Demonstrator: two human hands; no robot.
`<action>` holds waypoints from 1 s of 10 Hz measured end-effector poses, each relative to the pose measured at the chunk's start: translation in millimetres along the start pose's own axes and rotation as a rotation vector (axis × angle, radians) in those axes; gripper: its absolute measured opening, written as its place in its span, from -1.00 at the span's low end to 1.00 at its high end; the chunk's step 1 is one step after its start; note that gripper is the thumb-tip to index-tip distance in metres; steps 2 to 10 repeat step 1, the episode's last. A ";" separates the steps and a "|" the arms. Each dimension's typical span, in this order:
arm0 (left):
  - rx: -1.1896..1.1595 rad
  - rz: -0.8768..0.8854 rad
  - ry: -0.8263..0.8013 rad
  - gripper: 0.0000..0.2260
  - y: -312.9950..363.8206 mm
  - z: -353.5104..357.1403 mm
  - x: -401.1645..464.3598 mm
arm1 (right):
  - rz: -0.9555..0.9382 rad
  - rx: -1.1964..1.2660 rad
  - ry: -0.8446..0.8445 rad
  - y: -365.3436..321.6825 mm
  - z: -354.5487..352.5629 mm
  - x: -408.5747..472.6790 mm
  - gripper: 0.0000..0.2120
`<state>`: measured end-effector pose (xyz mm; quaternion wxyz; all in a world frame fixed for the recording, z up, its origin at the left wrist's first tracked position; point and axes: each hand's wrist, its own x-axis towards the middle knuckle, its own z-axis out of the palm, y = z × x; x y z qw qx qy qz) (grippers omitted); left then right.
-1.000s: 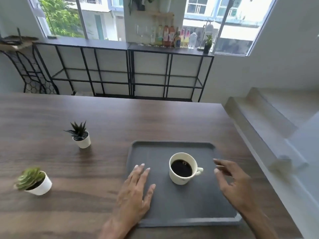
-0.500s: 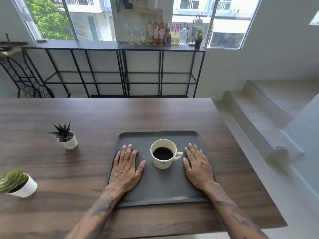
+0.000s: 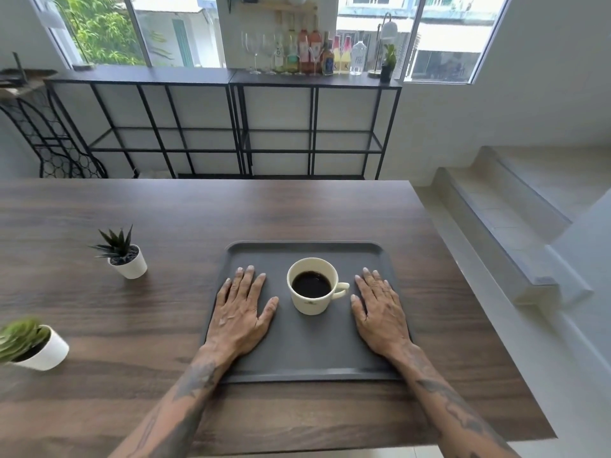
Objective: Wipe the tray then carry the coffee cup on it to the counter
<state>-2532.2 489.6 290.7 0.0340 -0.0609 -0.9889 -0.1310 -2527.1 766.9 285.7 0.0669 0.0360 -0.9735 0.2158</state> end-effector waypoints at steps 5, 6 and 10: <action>-0.001 0.007 0.006 -0.31 2.2 0.8 0.9 | 0.176 0.502 0.281 -18.2 -54.7 2.7 -0.34; -0.001 0.007 0.006 -0.31 2.2 0.8 0.9 | 0.176 0.502 0.281 -18.2 -54.7 2.7 -0.34; -0.001 0.007 0.006 -0.31 2.2 0.8 0.9 | 0.176 0.502 0.281 -18.2 -54.7 2.7 -0.34</action>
